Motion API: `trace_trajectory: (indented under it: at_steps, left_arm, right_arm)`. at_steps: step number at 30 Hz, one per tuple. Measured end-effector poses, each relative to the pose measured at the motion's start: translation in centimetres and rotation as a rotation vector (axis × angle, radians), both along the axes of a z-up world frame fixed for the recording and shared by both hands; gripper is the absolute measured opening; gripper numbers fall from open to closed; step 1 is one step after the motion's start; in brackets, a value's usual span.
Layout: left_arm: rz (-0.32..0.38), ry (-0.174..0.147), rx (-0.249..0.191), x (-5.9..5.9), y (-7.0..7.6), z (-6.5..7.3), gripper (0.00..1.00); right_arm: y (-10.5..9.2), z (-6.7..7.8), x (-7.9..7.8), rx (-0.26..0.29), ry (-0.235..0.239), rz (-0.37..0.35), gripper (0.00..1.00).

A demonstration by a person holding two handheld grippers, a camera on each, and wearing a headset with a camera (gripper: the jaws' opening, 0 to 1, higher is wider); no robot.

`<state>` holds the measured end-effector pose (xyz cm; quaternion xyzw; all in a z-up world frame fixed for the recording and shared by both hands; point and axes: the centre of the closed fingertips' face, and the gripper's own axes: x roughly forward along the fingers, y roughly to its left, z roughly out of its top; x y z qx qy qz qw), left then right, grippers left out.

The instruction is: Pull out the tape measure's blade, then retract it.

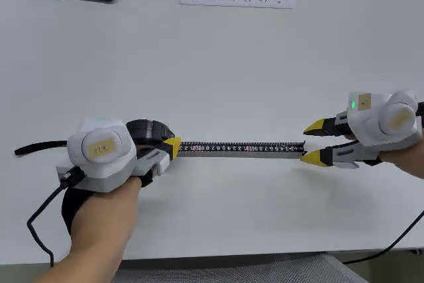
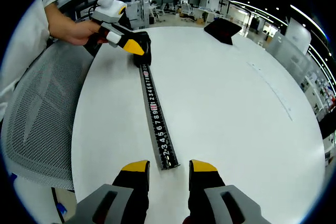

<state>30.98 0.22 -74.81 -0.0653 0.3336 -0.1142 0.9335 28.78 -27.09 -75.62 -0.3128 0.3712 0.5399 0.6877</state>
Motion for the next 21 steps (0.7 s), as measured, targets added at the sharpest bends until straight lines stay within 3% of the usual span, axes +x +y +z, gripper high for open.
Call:
trace_trajectory:
  at_steps: [9, 21]
  left_arm:
    - [0.003, 0.000, -0.004, 0.0, 0.0, -0.1, 0.60]
    - [0.005, 0.007, -0.009, -0.1, 0.1, -0.2, 0.61]
  right_arm:
    - [0.1, -1.2, -0.2, -0.057, 0.029, 0.068, 0.20]
    - [0.2, -1.9, -0.2, -0.080, 0.046, 0.110, 0.15]
